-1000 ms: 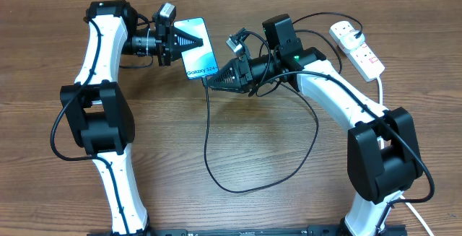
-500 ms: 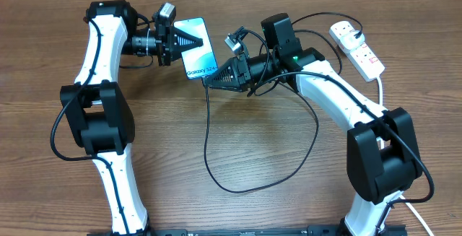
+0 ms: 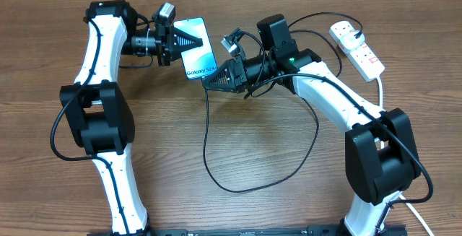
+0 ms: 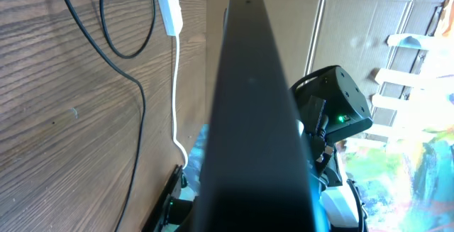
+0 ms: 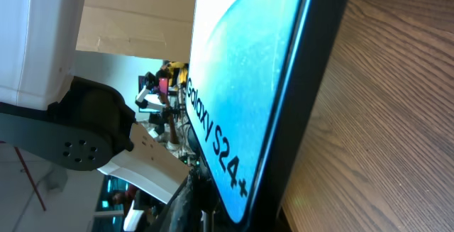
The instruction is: Plug charger to phone and switch on socket
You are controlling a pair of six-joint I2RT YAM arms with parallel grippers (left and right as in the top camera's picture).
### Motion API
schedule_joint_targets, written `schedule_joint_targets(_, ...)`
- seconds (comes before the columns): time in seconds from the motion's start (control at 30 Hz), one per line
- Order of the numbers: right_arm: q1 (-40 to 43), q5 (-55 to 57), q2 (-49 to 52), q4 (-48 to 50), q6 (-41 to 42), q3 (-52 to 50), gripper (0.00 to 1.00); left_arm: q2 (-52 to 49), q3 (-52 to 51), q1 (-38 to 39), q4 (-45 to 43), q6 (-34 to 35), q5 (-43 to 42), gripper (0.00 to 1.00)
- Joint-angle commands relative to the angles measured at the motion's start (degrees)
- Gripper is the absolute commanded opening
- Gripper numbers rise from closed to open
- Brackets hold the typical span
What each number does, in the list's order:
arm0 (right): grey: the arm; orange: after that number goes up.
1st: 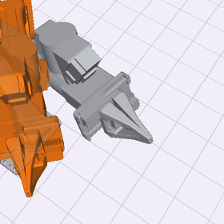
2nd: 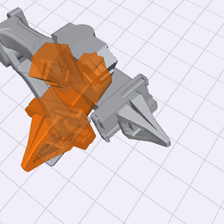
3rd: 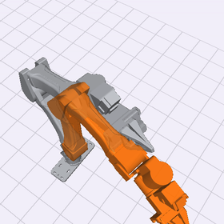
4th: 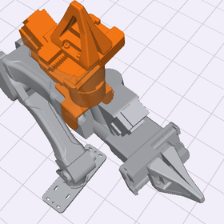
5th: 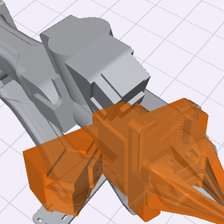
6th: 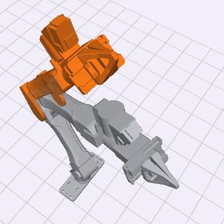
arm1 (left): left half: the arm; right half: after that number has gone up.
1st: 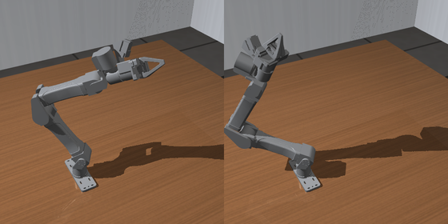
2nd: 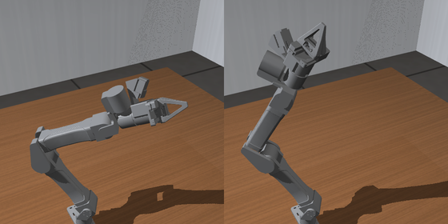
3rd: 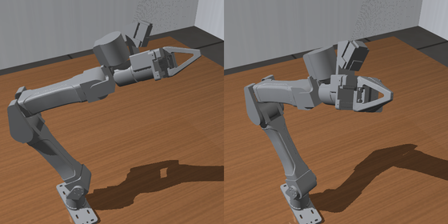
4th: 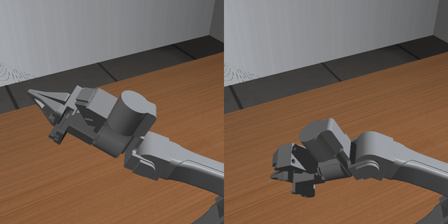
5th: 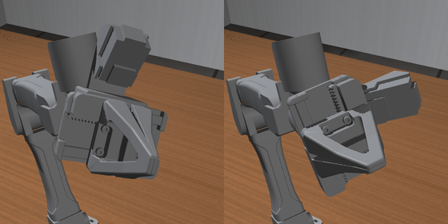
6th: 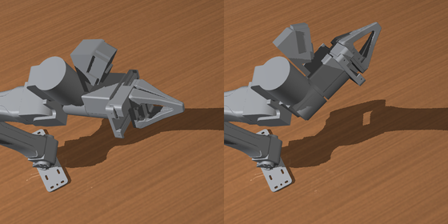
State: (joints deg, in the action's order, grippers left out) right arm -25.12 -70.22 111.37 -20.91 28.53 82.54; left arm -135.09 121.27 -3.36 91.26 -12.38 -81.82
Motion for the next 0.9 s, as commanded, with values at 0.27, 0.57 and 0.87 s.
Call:
schedule_joint_targets(0.27, -0.33, 0.74, -1.11, 1.44, -0.02, 0.98, 0.04, 0.42, 0.28, 0.15, 0.24, -0.9, -2.08, 0.04)
schedule_joint_targets(0.57, -0.33, 0.74, -1.11, 2.67, -0.02, 0.98, 0.04, 0.42, 0.28, 0.76, 1.31, -0.92, -0.24, 0.04)
schedule_joint_targets(0.87, -0.26, 1.16, -1.11, 3.74, 0.44, 0.98, 0.04, 0.42, 0.28, 2.12, 1.73, -1.2, 0.94, 0.04)
